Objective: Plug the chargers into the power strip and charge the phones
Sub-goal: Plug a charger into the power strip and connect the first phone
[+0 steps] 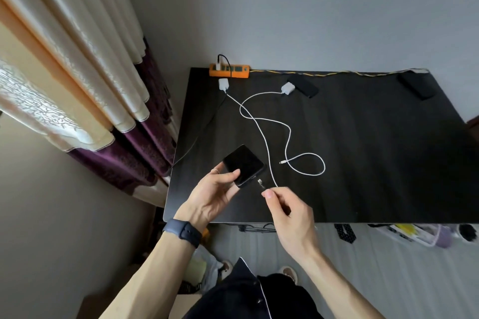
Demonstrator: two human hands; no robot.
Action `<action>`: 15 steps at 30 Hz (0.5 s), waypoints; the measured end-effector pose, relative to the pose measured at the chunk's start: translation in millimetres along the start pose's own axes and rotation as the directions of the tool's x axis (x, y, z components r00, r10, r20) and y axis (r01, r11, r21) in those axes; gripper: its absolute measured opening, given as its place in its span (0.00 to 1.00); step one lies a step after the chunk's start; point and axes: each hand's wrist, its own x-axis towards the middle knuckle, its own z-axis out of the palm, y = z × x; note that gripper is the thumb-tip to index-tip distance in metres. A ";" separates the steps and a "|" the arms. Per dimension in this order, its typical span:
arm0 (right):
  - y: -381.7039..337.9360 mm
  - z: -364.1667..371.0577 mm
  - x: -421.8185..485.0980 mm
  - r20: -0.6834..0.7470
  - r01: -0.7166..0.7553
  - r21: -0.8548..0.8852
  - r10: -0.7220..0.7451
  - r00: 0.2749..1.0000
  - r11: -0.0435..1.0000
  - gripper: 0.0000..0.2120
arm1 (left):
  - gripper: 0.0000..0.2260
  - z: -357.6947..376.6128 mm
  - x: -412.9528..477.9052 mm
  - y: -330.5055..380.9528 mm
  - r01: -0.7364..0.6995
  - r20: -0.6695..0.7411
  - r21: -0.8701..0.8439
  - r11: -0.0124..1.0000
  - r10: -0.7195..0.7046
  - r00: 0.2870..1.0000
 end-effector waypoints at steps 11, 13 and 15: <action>-14.4 -1.6 -5.4 0.022 0.046 0.033 -0.047 0.999 0.998 0.11 | 0.26 10.9 -12.6 -7.6 -0.010 0.058 -0.033 0.999 0.012 0.998; -14.1 -0.4 -5.0 0.022 0.053 0.029 -0.053 0.998 0.998 0.11 | 0.26 11.0 -13.8 -7.0 -0.017 0.044 -0.030 0.999 0.018 0.999; -13.0 1.6 -5.1 0.013 0.055 0.022 -0.055 0.998 0.998 0.12 | 0.28 11.4 -15.7 -6.4 -0.030 0.026 -0.023 0.999 0.030 0.999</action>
